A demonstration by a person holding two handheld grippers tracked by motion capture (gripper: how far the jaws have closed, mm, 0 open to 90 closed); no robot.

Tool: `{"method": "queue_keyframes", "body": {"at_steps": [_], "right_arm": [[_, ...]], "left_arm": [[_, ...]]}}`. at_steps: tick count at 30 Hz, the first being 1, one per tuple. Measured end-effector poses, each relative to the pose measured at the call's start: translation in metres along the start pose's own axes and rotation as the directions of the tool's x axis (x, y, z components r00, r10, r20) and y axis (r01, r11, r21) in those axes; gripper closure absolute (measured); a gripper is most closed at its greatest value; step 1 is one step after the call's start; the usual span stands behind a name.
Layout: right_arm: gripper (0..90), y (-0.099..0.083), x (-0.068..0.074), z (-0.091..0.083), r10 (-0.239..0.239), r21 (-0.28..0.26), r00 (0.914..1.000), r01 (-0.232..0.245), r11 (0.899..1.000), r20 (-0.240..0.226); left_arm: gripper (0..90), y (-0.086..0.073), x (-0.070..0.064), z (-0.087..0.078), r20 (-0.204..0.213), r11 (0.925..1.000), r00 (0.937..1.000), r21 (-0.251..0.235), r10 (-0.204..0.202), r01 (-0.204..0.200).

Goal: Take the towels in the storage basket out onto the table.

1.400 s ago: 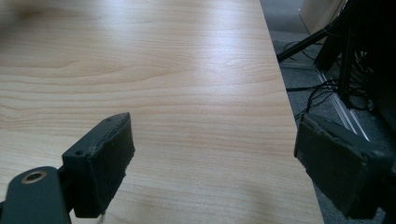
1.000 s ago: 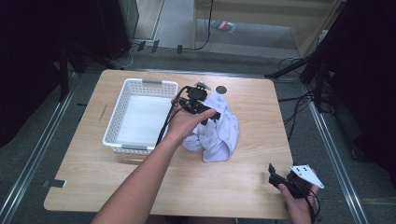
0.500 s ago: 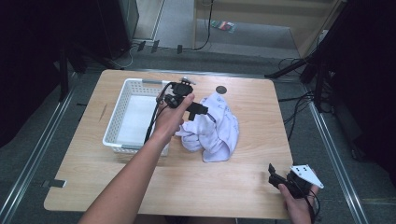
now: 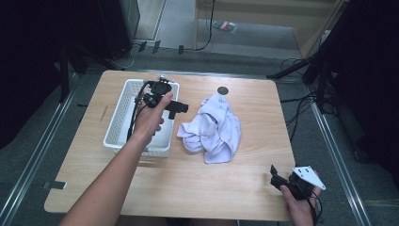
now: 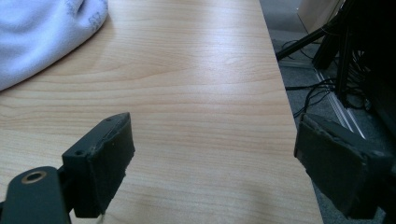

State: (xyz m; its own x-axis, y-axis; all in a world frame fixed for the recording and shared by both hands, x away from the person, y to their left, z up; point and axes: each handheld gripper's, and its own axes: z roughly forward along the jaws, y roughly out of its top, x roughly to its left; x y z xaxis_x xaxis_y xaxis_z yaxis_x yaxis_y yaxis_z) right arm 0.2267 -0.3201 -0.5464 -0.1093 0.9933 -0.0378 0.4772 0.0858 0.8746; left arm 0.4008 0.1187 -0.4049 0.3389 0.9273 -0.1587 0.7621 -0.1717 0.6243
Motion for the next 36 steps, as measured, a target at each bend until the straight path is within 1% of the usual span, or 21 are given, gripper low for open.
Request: {"method": "queue_keyframes", "body": {"at_steps": [2, 3, 5, 8, 9, 10, 13, 16, 17, 20, 21, 23, 24, 26, 27, 30, 31, 32, 33, 34, 36], "right_arm": [[12.0, 0.0, 0.0, 0.0, 0.004, -0.003, 1.0, -0.004, 1.0, 0.003], [12.0, 0.0, 0.0, 0.0, 0.004, -0.007, 1.0, -0.004, 1.0, 0.002], [11.7, 0.0, 0.0, 0.0, -0.007, -0.01, 1.0, 0.007, 1.0, -0.001], [11.9, 0.0, 0.001, -0.001, -0.007, -0.011, 1.0, 0.007, 1.0, -0.001], [11.9, 0.0, 0.001, -0.001, -0.009, -0.013, 1.0, 0.009, 1.0, -0.001], [11.8, 0.0, 0.001, -0.001, -0.008, -0.014, 1.0, 0.008, 1.0, -0.002], [10.6, -0.001, 0.001, -0.001, -0.013, -0.019, 0.9999, 0.013, 1.0, -0.006], [8.0, 0.0, 0.001, -0.001, -0.012, -0.02, 0.9999, 0.012, 1.0, 0.002], [7.1, 0.0, 0.001, -0.001, -0.011, -0.019, 0.9999, 0.011, 1.0, 0.006], [7.1, 0.0, 0.002, 0.001, -0.016, -0.002, 0.9994, 0.016, 1.0, 0.03], [7.0, 0.0, 0.002, 0.001, -0.017, -0.001, 0.9993, 0.017, 1.0, 0.033], [6.9, 0.0, 0.003, 0.001, -0.018, -0.001, 0.9993, 0.018, 1.0, 0.033], [6.9, 0.0, 0.003, 0.001, -0.018, -0.001, 0.9993, 0.018, 1.0, 0.033], [7.0, 0.0, 0.002, 0.001, -0.014, -0.002, 0.9993, 0.015, 1.0, 0.034], [7.0, 0.0, 0.002, 0.001, -0.011, -0.001, 0.9994, 0.011, 1.0, 0.033], [7.8, 0.0, 0.001, 0.001, -0.001, -0.002, 0.9994, 0.001, 1.0, 0.036], [7.9, 0.0, 0.001, 0.001, -0.005, -0.005, 0.9994, 0.005, 1.0, 0.035], [7.9, 0.0, 0.002, 0.001, -0.006, -0.003, 0.9994, 0.006, 1.0, 0.033], [8.0, 0.0, 0.002, 0.001, -0.009, -0.002, 0.9994, 0.009, 1.0, 0.033], [8.2, 0.0, 0.002, 0.001, -0.011, -0.002, 0.9994, 0.011, 1.0, 0.033], [8.3, 0.0, 0.002, 0.001, -0.013, -0.001, 0.9994, 0.013, 1.0, 0.033]], "left_arm": [[0.0, -0.003, 0.007, -0.004, -0.007, 1.0, 1.0, -0.004, -0.006, 0.006], [0.0, -0.004, 0.011, -0.006, -0.011, 0.9998, 0.9998, -0.011, -0.016, 0.016], [0.0, -0.007, 0.018, -0.011, -0.001, 0.9995, 0.9997, -0.018, -0.025, 0.025], [0.0, -0.011, 0.026, -0.016, -0.014, 0.9998, 0.9998, -0.014, -0.014, 0.014], [0.0, -0.013, 0.028, -0.017, -0.017, 0.9996, 0.9996, -0.019, -0.022, 0.022], [0.0, -0.014, 0.031, -0.02, -0.018, 0.9998, 0.9997, -0.015, -0.015, 0.015], [0.0, -0.019, 0.039, -0.025, -0.027, 0.9996, 0.9995, -0.025, -0.017, 0.016], [0.0, -0.025, 0.047, -0.031, -0.033, 0.9993, 0.9993, -0.034, -0.018, 0.017], [0.0, -0.027, 0.049, -0.033, -0.026, 0.9993, 0.9995, -0.035, -0.018, 0.017], [0.0, -0.034, 0.054, -0.04, -0.031, 0.9992, 0.9995, -0.04, -0.008, 0.007], [0.0, -0.037, 0.055, -0.043, -0.031, 0.999, 0.9995, -0.044, -0.004, 0.002], [0.0, -0.042, 0.059, -0.048, -0.031, 0.9987, 0.9995, -0.051, -0.006, 0.004], [0.0, -0.045, 0.061, -0.051, -0.028, 0.9982, 0.9995, -0.059, -0.013, 0.011], [0.0, -0.049, 0.065, -0.055, -0.028, 0.998, 0.9995, -0.063, -0.011, 0.009], [0.0, -0.053, 0.067, -0.057, -0.043, 0.9977, 0.999, -0.067, -0.009, 0.007], [0.0, -0.061, 0.073, -0.062, -0.064, 0.9975, 0.998, -0.071, -0.003, -0.001], [0.0, -0.064, 0.075, -0.063, -0.072, 0.9972, 0.9974, -0.075, -0.006, 0.0], [0.0, -0.068, 0.077, -0.065, -0.071, 0.9968, 0.9974, -0.079, -0.012, 0.006], [0.0, -0.072, 0.079, -0.068, -0.056, 0.9962, 0.998, -0.084, -0.029, 0.024], [0.0, -0.074, 0.081, -0.069, -0.049, 0.9959, 0.9982, -0.085, -0.035, 0.031], [0.0, -0.08, 0.083, -0.074, -0.058, 0.994, 0.9976, -0.105, -0.038, 0.032]]}}
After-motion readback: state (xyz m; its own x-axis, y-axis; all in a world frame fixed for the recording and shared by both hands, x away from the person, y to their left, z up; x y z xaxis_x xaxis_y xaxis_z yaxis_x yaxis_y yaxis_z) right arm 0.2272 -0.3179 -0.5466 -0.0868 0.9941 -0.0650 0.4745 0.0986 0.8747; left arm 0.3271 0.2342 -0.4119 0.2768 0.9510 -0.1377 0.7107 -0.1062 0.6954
